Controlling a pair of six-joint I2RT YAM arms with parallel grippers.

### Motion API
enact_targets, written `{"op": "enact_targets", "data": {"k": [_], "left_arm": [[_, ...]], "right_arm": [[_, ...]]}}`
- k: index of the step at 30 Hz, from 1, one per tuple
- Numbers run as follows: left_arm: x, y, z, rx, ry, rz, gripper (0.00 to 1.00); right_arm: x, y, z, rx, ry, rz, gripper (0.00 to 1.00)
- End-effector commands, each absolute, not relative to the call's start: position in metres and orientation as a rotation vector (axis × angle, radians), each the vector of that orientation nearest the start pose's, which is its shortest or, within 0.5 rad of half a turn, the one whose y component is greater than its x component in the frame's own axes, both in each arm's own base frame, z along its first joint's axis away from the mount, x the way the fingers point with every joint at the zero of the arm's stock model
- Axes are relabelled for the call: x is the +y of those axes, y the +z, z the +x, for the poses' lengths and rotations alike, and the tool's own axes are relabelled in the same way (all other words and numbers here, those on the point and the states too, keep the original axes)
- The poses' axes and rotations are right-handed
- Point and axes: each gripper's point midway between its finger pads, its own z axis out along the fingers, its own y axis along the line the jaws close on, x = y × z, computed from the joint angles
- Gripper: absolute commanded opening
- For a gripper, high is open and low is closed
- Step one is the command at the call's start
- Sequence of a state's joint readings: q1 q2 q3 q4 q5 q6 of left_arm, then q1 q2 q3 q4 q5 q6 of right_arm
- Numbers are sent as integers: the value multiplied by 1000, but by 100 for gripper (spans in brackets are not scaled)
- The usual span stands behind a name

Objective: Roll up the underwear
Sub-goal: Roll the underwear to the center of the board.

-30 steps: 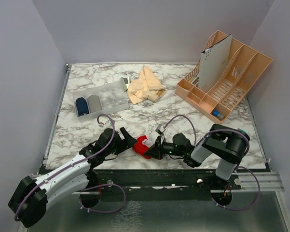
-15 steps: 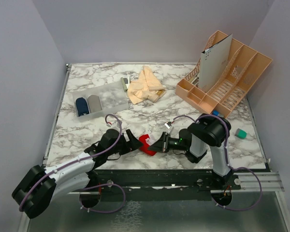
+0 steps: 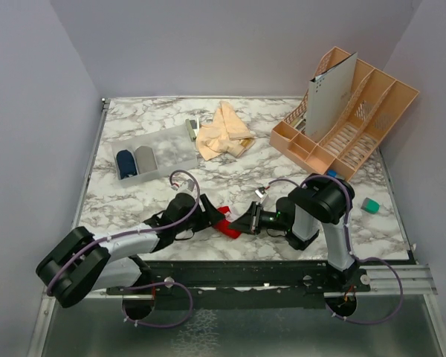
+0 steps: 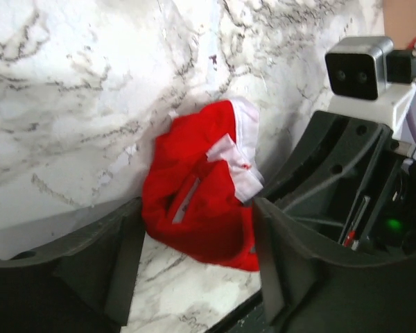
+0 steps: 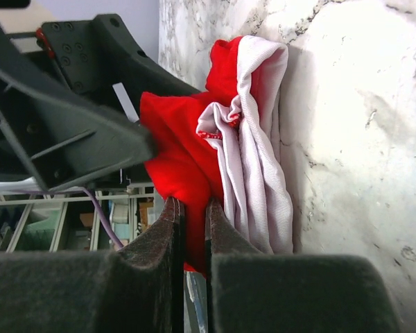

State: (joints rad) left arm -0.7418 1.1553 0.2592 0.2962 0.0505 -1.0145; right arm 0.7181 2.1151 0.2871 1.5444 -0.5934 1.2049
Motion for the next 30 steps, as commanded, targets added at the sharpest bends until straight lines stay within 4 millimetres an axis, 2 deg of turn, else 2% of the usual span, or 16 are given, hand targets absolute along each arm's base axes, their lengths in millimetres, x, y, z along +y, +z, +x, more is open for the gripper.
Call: {"op": "enact_targets", "data": {"k": [1,3,6,8,11,14,18,23,24,26,30], "left_arm": [[-218,5,201,2436,-767,-354,60],[-218,2,202,2447,-749,-358,49],[-219,1,203,2453,-742,-344,28],[-221,3,203,2456,-748,-323,14],[-223,6,203,2468,-744,-307,0],[-221,8,199,2496,-718,-304,0],[-216,11,193,2536,-683,-312,0],[-212,14,186,2590,-643,-319,0],[-211,14,185,2604,-633,-326,0],[-209,13,183,2630,-612,-343,0],[-210,13,179,2665,-598,-376,0]], "right_arm": [[297,-6,162,2231,1628,-12,11],[297,-6,162,2231,1626,-12,11],[298,-7,160,2233,1640,-38,14],[301,-2,158,2213,1662,-96,21],[305,15,156,2123,1681,-233,33],[308,29,154,2064,1662,-403,48],[305,21,165,2106,1439,-606,59],[284,27,194,2066,1012,-841,66],[282,31,194,2034,964,-896,70],[285,40,192,1948,871,-1013,71],[304,55,179,1741,658,-1215,71]]}}
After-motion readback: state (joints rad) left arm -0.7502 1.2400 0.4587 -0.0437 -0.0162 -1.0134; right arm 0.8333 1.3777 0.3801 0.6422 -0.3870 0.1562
